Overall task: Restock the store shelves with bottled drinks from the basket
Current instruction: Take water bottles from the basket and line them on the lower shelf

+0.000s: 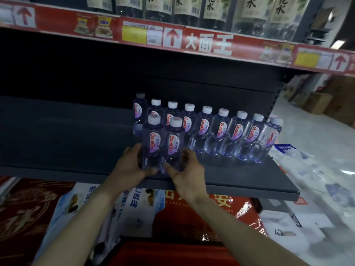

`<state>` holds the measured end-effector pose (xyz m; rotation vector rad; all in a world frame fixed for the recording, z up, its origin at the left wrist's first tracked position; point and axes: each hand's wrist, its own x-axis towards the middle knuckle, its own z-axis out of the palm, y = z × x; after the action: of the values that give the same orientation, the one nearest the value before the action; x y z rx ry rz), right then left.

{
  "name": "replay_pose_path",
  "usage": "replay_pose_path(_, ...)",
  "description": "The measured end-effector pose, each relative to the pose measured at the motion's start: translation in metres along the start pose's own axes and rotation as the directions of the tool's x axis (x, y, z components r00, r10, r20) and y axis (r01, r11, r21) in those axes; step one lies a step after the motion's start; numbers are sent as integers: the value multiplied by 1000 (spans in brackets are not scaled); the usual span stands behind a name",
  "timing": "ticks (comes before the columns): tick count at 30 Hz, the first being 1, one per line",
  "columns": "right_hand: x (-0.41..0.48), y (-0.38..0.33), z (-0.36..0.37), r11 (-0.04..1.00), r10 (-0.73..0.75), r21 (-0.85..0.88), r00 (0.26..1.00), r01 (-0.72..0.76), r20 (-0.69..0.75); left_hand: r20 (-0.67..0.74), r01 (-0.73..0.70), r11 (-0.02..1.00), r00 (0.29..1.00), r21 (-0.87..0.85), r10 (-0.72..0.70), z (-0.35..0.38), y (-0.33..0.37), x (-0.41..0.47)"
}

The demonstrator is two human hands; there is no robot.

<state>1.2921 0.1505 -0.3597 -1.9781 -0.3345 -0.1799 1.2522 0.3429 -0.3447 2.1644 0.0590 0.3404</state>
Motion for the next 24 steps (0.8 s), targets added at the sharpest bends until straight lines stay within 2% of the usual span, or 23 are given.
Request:
replay_pose_path(5,13,7,14,999,1,-51,997,-5,-80,-118,26,998,992,-51,-32,9,-14,11)
replay_pose_path(11,34,10,24,994,34,-95,994,-44,-103,-264,25,983,962,-184,-74,27,-24,16)
replay_pose_path(14,35,16,29,986,17,-163,995,-33,-102,-342,31,998,939,-52,-47,39,-25,17)
replay_pose_path(19,41,16,39,960,67,-260,988,-102,-140,-400,242,938,907,247,-129,49,-20,25)
replay_pose_path(24,38,12,42,921,74,-365,981,-136,-181,-383,269,916,913,299,-143,46,-19,29)
